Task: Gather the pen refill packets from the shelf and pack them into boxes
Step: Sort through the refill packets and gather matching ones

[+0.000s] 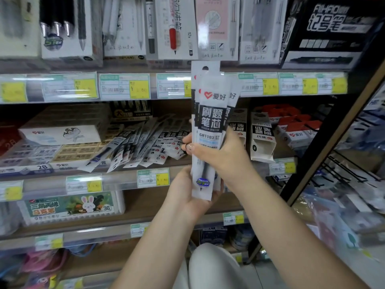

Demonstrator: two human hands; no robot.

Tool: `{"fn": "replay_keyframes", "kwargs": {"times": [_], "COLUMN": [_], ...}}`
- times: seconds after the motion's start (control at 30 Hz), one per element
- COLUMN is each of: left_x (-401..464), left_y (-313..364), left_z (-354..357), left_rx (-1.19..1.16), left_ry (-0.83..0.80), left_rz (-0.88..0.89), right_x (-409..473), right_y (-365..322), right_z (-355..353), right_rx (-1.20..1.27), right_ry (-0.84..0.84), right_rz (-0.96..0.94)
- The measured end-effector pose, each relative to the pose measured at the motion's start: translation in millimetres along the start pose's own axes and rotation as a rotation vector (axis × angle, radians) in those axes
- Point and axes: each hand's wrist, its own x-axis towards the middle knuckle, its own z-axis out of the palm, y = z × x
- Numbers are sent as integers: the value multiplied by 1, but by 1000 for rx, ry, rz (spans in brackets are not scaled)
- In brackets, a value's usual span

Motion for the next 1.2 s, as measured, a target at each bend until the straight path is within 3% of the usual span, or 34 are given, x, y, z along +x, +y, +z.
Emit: {"fn": "replay_keyframes", "kwargs": {"times": [0.13, 0.33, 0.57, 0.77, 0.97, 1.2], "left_x": [2, 13, 20, 30, 44, 61], "left_y": [-2, 1, 2, 12, 20, 8], "left_z": [3, -2, 16, 29, 33, 33], "left_rx": [-101, 171, 338, 903, 1508, 1934], "left_ry": [-46, -11, -41, -68, -87, -114], "left_rz": [42, 10, 167, 566, 856, 783], "right_x": [-4, -4, 4, 12, 13, 16], "right_y": [8, 3, -11, -19, -21, -18], "right_z": [3, 1, -13, -31, -44, -57], "right_rx": [14, 111, 110, 39, -22, -36], "right_ry": [72, 172, 289, 443, 575, 726], "right_rz": [30, 29, -54, -163, -250, -299]}}
